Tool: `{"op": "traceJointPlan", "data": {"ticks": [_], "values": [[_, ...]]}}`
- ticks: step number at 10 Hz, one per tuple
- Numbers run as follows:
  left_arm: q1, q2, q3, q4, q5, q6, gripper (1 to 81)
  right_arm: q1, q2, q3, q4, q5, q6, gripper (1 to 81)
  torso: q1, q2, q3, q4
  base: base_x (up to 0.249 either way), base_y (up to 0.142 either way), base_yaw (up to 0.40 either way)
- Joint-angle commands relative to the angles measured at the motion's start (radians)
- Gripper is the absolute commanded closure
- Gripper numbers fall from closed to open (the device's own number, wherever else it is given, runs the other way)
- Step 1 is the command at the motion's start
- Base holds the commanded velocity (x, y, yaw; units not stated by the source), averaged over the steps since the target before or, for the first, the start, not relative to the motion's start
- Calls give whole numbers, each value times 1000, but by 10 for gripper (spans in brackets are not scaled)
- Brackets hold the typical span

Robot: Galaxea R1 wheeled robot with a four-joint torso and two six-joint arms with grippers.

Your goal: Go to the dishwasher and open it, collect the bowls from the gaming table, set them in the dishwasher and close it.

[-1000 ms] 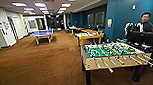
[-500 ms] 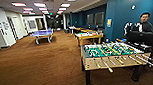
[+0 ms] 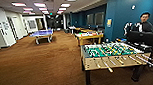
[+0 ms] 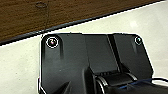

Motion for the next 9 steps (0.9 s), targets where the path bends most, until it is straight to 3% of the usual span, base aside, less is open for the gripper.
{"op": "traceJointPlan", "data": {"ticks": [1, 9], "values": [[-57, -9, -1, -7, 41, -1, 10, 51, -7, 7, -9, -47, -1, 10, 1, 0, 0, 0, 0, 0, 0], [-57, -9, -1, -7, 39, -1, 10, 54, -7, 6, -10, -47, -1, 10, 1, -1, 1, 0, 99, 0, 0]]}}
